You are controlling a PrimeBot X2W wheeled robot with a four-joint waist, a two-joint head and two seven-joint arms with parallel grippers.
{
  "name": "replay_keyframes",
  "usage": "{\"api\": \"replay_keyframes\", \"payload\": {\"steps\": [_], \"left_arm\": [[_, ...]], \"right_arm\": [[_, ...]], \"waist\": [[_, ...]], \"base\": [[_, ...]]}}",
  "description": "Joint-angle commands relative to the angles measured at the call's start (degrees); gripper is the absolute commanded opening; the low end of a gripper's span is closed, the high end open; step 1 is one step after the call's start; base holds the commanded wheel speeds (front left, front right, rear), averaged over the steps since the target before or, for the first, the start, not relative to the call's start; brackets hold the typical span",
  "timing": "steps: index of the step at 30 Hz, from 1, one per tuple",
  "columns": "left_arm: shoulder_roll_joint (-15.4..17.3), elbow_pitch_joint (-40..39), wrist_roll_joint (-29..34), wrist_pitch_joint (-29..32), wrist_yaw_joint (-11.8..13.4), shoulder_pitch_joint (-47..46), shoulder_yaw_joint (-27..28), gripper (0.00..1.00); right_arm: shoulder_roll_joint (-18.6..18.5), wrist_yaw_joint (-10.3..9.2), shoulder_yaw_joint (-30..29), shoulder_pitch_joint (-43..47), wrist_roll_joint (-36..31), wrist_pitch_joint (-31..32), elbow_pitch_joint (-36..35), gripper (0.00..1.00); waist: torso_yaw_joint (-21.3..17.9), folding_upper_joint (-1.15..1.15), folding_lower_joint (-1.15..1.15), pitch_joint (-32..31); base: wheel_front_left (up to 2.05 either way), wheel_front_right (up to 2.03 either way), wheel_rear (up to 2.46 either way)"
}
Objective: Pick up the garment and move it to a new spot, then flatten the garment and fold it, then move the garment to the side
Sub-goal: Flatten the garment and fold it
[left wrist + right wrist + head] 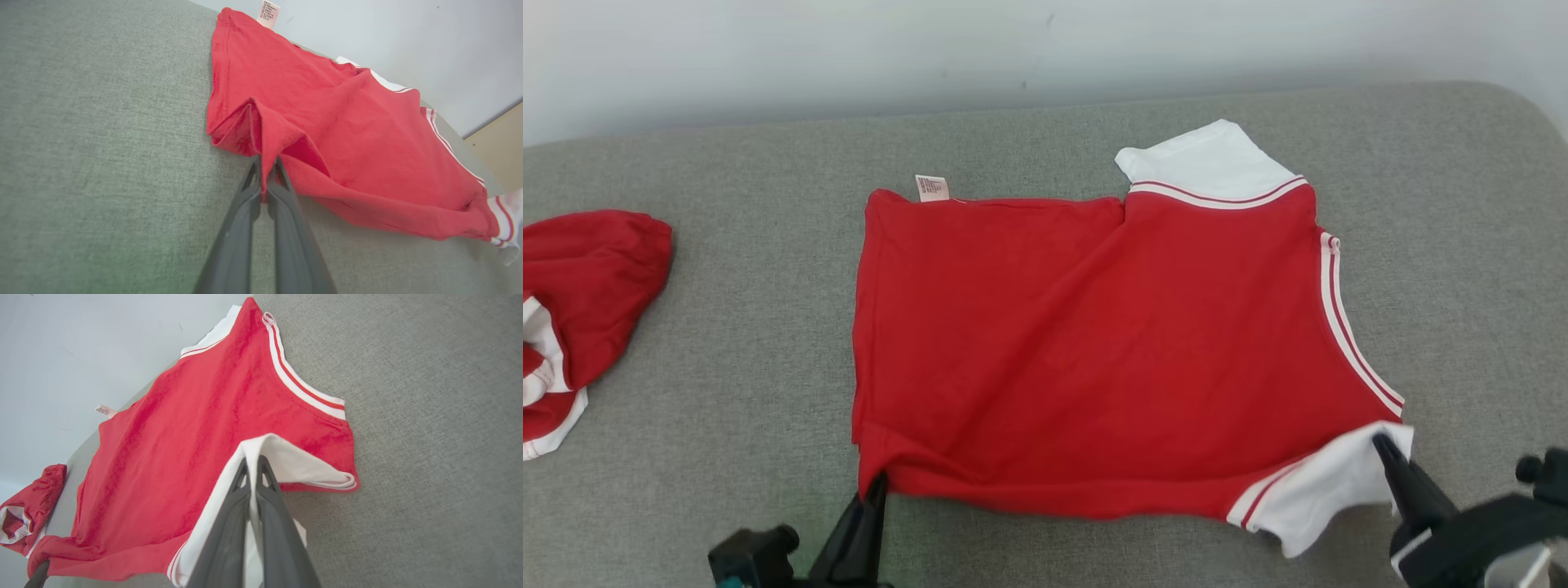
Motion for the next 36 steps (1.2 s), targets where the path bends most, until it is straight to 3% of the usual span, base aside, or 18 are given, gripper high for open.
{"api": "replay_keyframes", "payload": {"steps": [1,10,18,19,20,21,27,33,36], "left_arm": [[0.49,0.03,0.44,0.15,-0.36,-0.95,0.06,0.0],[1.93,1.09,0.83,3.59,-0.77,-7.72,-0.3,0.0],[1.57,3.41,1.34,4.47,-1.19,-12.51,-0.95,0.0],[1.67,3.65,1.69,4.23,-1.18,-12.94,-1.04,0.0],[1.78,3.91,2.05,3.75,-0.94,-13.35,-1.07,0.44],[1.79,4.16,2.17,3.4,-0.76,-13.52,-1.12,1.0],[1.22,5.35,2.0,0.0,-0.29,-12.29,-0.19,1.0],[1.61,6.34,2.09,-1.58,0.61,-8.34,0.61,1.0],[1.61,6.83,2.53,-1.9,0.79,-7.23,0.61,1.0]], "right_arm": [[0.21,-0.14,-0.17,-1.27,0.31,0.24,0.46,0.0],[0.39,-0.14,-1.63,-16.44,-1.72,2.54,13.21,0.0],[-0.53,-0.14,0.32,-28.02,-4.37,-2.27,25.54,0.0],[-0.76,-0.14,0.74,-28.88,-4.53,-3.72,26.43,0.16],[-1.06,-0.14,1.27,-29.62,-4.61,-5.42,27.25,0.83],[-1.27,-0.14,2.08,-30.04,-4.46,-6.6,28.1,1.0],[-6.25,-0.14,8.2,-27.62,-2.24,-15.86,29.82,1.0],[-11.5,-0.14,12.12,-20.56,-1.84,-20.51,28.8,1.0],[-12.39,-0.14,12.95,-17.79,-1.36,-21.42,28.44,1.0]], "waist": [[-0.01,0.0,-0.01,0.2],[0.2,0.0,-0.01,1.2],[0.13,0.0,-0.01,2.11],[0.1,0.0,-0.01,2.18],[0.08,0.0,-0.01,2.2],[0.09,0.0,-0.01,2.16],[0.45,0.0,-0.01,1.0],[0.6,0.0,-0.01,-0.02],[0.48,0.0,-0.01,0.06]], "base": [[0.0,0.0,0.0],[0.0,0.0,0.0],[0.0,0.0,0.0],[0.0,0.0,0.0],[0.0,0.0,0.0],[0.0,0.0,0.0],[0.0,0.0,0.0],[0.0,0.0,0.0],[0.0,0.0,0.0]]}}
